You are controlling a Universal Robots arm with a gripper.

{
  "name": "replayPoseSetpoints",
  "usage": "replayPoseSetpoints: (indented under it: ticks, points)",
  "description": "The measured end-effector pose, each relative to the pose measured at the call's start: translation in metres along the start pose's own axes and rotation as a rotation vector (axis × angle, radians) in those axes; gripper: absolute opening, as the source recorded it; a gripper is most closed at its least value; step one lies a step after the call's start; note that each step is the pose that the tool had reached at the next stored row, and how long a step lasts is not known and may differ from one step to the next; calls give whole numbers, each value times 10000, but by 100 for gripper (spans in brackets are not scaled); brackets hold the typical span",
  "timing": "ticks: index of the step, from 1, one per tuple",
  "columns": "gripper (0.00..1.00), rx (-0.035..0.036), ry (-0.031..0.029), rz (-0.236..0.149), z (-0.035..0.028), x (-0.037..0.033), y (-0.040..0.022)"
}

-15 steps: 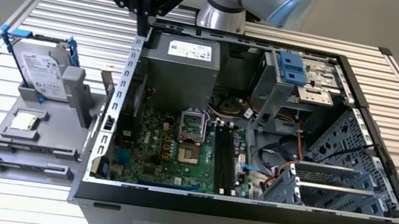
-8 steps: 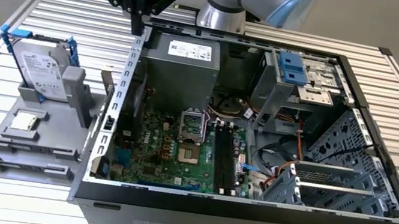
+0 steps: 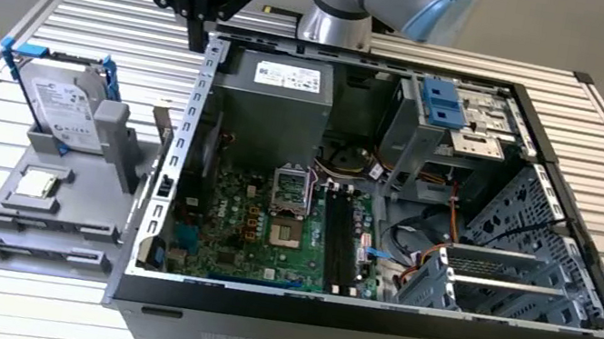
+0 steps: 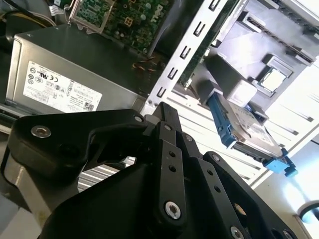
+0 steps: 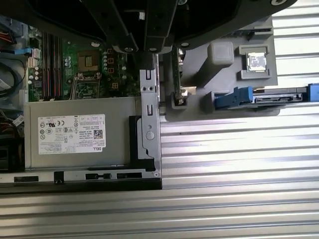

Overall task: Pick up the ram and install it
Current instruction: 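Reach for the ram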

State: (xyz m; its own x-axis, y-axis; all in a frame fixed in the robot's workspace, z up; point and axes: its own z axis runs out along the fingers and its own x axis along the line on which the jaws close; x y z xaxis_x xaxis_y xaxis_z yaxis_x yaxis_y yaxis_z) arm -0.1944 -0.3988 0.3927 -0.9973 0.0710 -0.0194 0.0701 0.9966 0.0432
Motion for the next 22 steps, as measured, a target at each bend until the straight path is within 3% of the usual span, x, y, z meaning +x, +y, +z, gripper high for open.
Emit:
replayPoseSetpoints:
  ticks: [7,22]
  points:
    - [0,-1,-1,0,-1,81,-6]
    - [0,0,0,0,-4,187,-13]
